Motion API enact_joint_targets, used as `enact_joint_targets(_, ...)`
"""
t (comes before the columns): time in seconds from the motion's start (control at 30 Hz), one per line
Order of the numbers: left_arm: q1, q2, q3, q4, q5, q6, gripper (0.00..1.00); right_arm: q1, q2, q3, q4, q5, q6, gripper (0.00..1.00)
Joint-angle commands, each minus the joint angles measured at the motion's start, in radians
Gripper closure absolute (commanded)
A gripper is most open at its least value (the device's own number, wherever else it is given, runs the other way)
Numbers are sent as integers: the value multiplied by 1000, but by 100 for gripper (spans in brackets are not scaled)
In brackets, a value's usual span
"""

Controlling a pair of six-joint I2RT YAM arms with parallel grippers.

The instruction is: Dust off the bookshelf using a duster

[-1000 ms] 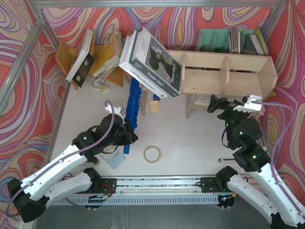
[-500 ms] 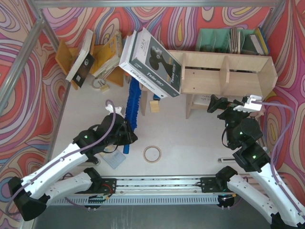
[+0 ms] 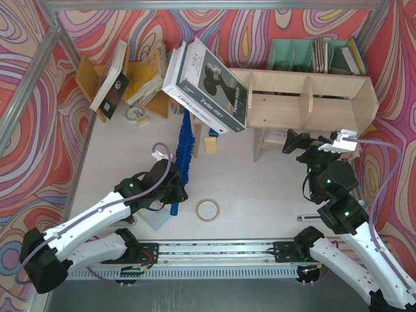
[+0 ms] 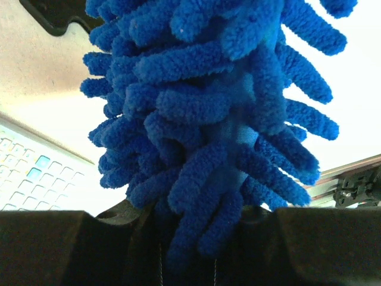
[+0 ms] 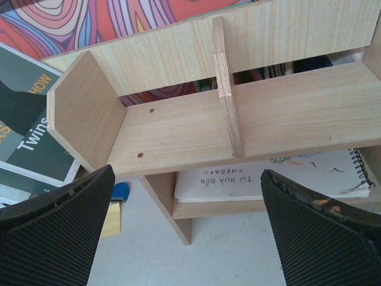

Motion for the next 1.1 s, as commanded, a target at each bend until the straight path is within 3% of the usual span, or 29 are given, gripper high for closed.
enact_joint_targets(0.0,-5,12,11,72,9,-7,100,1,4,8,27,2,-5,1)
enact_joint_targets(0.33,-3,-61,196,-67,-67,66,100,1,3,8,27,0,-4,1)
enact_joint_targets(0.77,-4,-22,1,83,14,-23,100,1,0,7,22,-3,0,1)
enact_joint_targets(1.07,-4,-64,119,-35,-31,42,100,1,0,7,22,-6,1,1)
